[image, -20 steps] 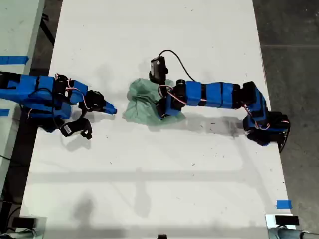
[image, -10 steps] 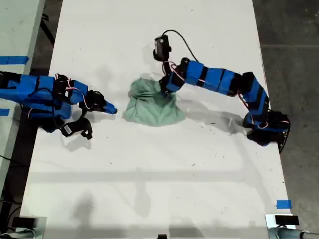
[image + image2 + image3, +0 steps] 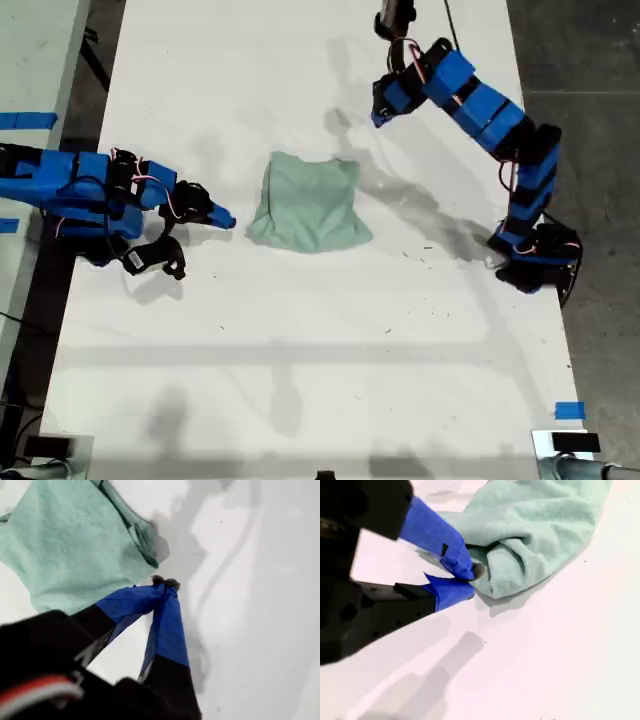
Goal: Fold tshirt
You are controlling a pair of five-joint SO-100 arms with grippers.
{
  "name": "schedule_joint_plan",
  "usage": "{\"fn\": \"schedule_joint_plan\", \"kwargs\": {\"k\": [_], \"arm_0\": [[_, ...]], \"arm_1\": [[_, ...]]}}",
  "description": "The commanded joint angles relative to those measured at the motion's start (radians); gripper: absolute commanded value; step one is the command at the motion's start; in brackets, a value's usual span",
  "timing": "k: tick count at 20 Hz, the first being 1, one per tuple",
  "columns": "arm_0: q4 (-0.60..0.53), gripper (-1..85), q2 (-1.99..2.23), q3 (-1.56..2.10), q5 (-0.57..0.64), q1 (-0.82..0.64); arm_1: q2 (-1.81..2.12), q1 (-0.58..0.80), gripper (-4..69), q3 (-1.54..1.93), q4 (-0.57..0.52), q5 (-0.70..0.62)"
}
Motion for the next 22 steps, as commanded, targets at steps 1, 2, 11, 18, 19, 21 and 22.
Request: {"fn": "schedule_joint_plan", "kwargs": {"k": [1,2,11,18,19,21,22], "arm_0": [[-0.026,1.0,0.0,-0.005,0.009,-0.021],[-0.026,0.1,0.0,-0.003,0.009,-0.025],[-0.017,0.1,0.153,0.083,0.006,-0.035],[0.38,0.1,0.963,0.265,0.025,-0.092],[0.373,4.8,0.963,0.264,0.018,-0.08],[0.377,13.1,0.965,0.262,-0.041,-0.054],[0.41,14.8,0.966,0.261,-0.109,-0.031]], "arm_1": [[0.43,-0.092,-1.6,0.353,-0.006,0.083],[0.574,-0.12,-1.6,0.517,-0.023,0.133],[1.727,-0.617,-1.6,1.741,-0.083,0.838],[2.085,-0.675,-1.5,1.965,-0.094,0.934],[2.121,-0.664,-1.5,1.971,-0.083,0.919],[2.184,-0.675,1.8,2.065,-0.127,0.959],[2.192,-0.67,2.5,2.069,-0.13,0.9]]}}
